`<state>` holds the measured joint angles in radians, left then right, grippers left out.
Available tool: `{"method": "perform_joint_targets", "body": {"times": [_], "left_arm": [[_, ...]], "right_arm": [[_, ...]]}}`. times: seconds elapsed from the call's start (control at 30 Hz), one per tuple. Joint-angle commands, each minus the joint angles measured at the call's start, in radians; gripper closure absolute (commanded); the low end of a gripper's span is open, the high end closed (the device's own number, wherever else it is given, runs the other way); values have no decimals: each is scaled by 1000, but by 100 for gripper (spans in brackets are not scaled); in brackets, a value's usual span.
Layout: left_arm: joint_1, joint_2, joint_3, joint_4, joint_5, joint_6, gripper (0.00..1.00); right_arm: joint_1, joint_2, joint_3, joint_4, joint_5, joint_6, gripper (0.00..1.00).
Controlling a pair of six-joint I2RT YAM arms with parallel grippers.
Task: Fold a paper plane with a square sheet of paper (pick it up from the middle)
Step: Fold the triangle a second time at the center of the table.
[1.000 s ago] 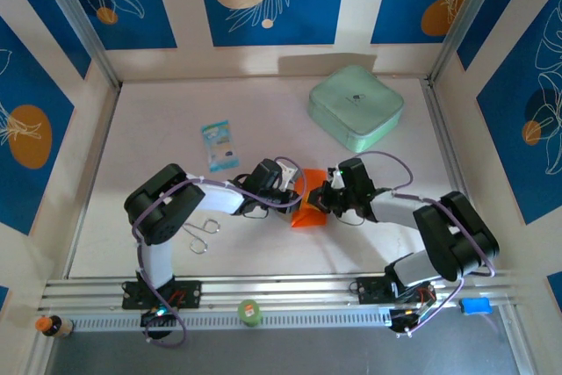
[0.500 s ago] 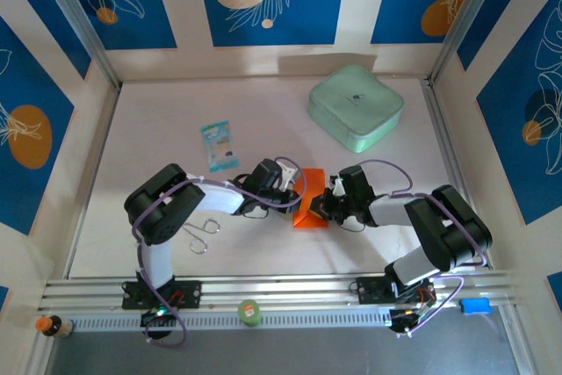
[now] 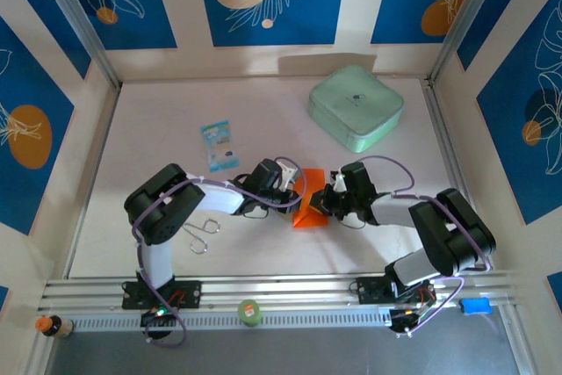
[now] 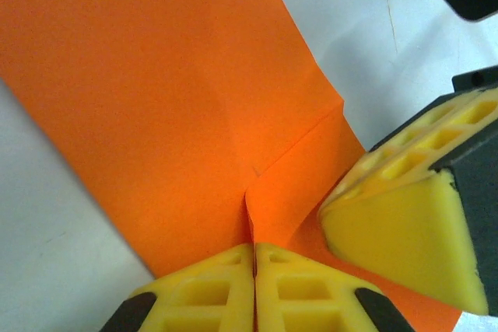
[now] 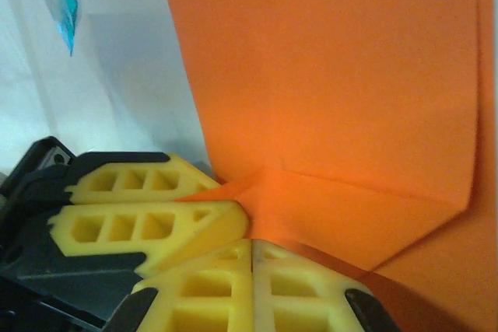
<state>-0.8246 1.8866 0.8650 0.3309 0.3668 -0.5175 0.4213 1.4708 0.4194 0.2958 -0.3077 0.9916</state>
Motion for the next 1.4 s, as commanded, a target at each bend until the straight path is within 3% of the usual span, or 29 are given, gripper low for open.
{"method": "perform_joint_targets", "body": {"times": [0.0,0.23,0.43,0.57,0.7,0.9,1.03,1.37], "left_arm": [[5,33,0,-56,6,5,90],[4,18,0,-55,-1,-2,87],[5,-82,11,-106,-51,-8,62],[7,-168,16,-202,-114,-16,59],[8,-218,15,-250,-76,-51,68],[5,-157,58,-223,173,-113,88],[-1,-97,97,-201,262,-144,91],[-12,14,167,-232,350,-166,90]], "right_arm": [[-5,46,15,3,-15,-15,100],[-6,98,-31,-16,18,-19,100],[-18,122,-35,5,9,-41,100],[-18,135,-31,12,4,-41,100],[-18,126,-34,5,12,-38,100],[-19,103,-37,-18,22,-42,100],[-19,102,-34,-21,22,-41,100],[-20,95,-30,-37,24,-43,100]]}}
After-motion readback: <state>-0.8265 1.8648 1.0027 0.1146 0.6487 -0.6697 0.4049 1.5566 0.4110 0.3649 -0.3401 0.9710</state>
